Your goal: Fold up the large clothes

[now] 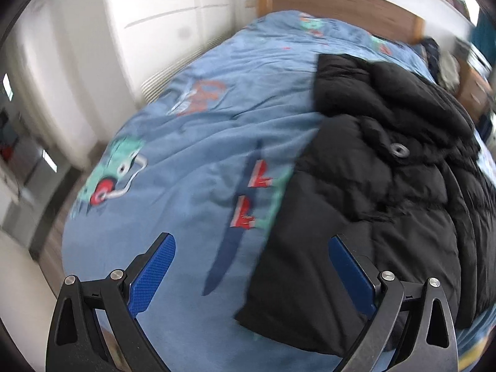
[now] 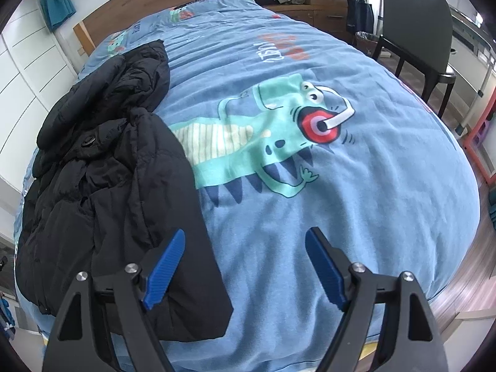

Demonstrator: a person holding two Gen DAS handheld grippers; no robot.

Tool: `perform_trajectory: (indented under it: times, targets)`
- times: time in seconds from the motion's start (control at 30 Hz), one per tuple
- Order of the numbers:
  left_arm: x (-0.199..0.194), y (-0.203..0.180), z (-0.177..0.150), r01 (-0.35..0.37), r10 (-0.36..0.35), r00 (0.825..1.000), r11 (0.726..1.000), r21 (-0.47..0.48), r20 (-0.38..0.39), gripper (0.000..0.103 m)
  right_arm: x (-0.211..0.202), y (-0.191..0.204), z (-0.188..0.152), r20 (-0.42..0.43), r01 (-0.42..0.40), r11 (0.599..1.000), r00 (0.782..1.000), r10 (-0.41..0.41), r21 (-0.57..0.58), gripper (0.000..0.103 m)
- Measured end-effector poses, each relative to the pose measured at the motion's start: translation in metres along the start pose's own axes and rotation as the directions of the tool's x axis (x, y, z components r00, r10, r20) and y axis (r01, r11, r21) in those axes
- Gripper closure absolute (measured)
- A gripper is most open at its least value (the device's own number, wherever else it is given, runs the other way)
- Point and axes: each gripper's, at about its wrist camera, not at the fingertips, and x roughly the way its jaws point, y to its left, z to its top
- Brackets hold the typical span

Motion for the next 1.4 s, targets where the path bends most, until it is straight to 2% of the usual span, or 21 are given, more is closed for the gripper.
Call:
perform_trajectory:
  times: [0.13,0.2,0.27,0.33,0.4,0.47,0.5,0.73,0.83,0.97,1.03,1.07,1.17,1.27,1.4]
  targets:
    - [0.012,0.020,0.005,0.083,-0.086,0.995,0.995,-0.054,-0.047,0.005,0.003,-0.009,0.001,-0.010,-0.018,0.999,1.000,0.018,0.035,0.022]
    - [0.023,0.022,0.003,0.169,-0.175,0.980,0.983,-0.067,-0.096,0.005,0.007,-0.012,0.002,-0.023,-0.050,0.997,0.998,0.051,0.054,0.022]
    - [0.038,0.022,-0.001,0.265,-0.277,0.950,0.959,-0.099,-0.146,0.005,0.012,-0.010,0.001,-0.044,-0.087,0.995,0.995,0.090,0.057,0.022]
    - [0.053,0.020,-0.008,0.352,-0.373,0.908,0.926,-0.134,-0.192,0.005,0.018,-0.007,0.000,-0.073,-0.137,0.989,0.987,0.141,0.059,0.021]
    - [0.065,0.017,-0.013,0.404,-0.431,0.873,0.901,-0.155,-0.230,0.005,0.024,-0.004,-0.003,-0.105,-0.188,0.980,0.975,0.194,0.065,0.020]
    - [0.081,0.015,-0.022,0.464,-0.501,0.820,0.865,-0.193,-0.275,0.005,0.030,0.000,-0.006,-0.129,-0.230,0.971,0.963,0.237,0.066,0.019]
    - [0.087,0.014,-0.026,0.478,-0.521,0.803,0.853,-0.209,-0.289,0.005,0.034,0.002,-0.007,-0.141,-0.252,0.965,0.955,0.260,0.071,0.018]
    - [0.106,0.021,-0.024,0.535,-0.591,0.742,0.806,-0.252,-0.316,0.004,0.059,0.004,-0.012,-0.198,-0.324,0.938,0.918,0.344,0.125,0.017]
    - [0.113,0.025,-0.023,0.567,-0.635,0.701,0.772,-0.286,-0.325,0.003,0.072,0.003,-0.014,-0.236,-0.399,0.900,0.870,0.432,0.176,0.017]
    - [0.119,0.020,-0.024,0.620,-0.689,0.638,0.724,-0.302,-0.343,0.002,0.089,0.013,-0.019,-0.294,-0.457,0.870,0.819,0.493,0.187,0.016]
    - [0.118,0.012,-0.026,0.645,-0.706,0.611,0.706,-0.293,-0.357,0.002,0.095,0.021,-0.020,-0.317,-0.481,0.857,0.796,0.516,0.186,0.014]
    - [0.117,0.006,-0.027,0.668,-0.722,0.586,0.688,-0.286,-0.368,0.002,0.097,0.025,-0.020,-0.327,-0.489,0.854,0.789,0.520,0.178,0.013]
    - [0.115,-0.007,-0.029,0.702,-0.744,0.547,0.657,-0.274,-0.385,0.002,0.100,0.038,-0.020,-0.350,-0.514,0.843,0.769,0.535,0.159,0.013]
    - [0.114,-0.013,-0.032,0.722,-0.771,0.521,0.627,-0.294,-0.366,0.002,0.102,0.045,-0.020,-0.359,-0.536,0.830,0.753,0.552,0.154,0.013]
    - [0.111,-0.010,-0.038,0.726,-0.790,0.512,0.608,-0.323,-0.337,0.006,0.104,0.045,-0.021,-0.347,-0.552,0.816,0.741,0.575,0.173,0.013]
